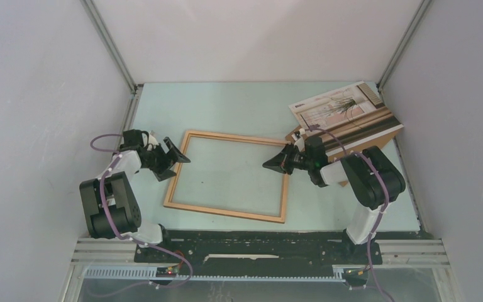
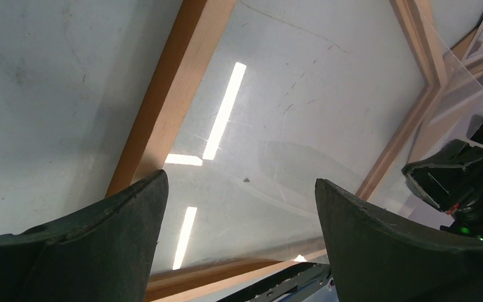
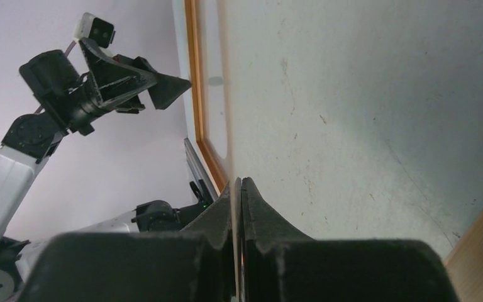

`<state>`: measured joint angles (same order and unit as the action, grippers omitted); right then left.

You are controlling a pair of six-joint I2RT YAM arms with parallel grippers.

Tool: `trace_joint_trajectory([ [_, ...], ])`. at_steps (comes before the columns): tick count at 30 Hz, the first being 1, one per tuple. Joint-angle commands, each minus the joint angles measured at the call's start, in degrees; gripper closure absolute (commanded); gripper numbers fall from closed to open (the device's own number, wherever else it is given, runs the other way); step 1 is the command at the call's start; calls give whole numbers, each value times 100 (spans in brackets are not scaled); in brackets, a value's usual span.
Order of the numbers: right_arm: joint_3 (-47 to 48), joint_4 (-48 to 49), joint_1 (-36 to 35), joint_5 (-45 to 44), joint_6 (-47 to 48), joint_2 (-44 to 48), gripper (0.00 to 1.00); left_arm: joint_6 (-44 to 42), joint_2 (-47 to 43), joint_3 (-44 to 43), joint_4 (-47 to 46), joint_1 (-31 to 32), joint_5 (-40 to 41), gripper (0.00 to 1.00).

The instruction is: Put the photo into the frame

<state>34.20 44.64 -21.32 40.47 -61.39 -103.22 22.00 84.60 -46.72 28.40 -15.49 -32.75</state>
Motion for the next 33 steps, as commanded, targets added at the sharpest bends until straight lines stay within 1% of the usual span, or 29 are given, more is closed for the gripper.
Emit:
trace_joint_trajectory([
  [1, 286, -461, -95, -362, 417, 171, 92, -5, -59, 75, -107, 43, -98, 6],
  [6, 384, -1161, -126, -593, 698, 407, 81, -14, -163, 83, -100, 44, -53, 6],
  [11, 682, -2142, -186, -859, 1111, 587, 64, -46, -360, 84, -74, 40, 66, 6],
  [16, 1114, -3299, -322, -1297, 1583, 734, 49, -79, -597, 75, -32, 45, 197, 6],
  [19, 1440, -4166, -419, -1738, 1845, 826, 39, -83, -682, 70, -31, 45, 202, 6],
  [23, 1792, -5171, -523, -2210, 2072, 924, 33, -78, -755, 75, -44, 43, 150, 6],
  [28, 2296, -6232, -662, -2761, 2352, 1033, 28, -45, -858, 105, -107, 47, 11, 6],
  [33, 2575, -7012, -692, -3340, 2636, 1219, 23, 30, -973, 160, -213, 48, -163, 6],
])
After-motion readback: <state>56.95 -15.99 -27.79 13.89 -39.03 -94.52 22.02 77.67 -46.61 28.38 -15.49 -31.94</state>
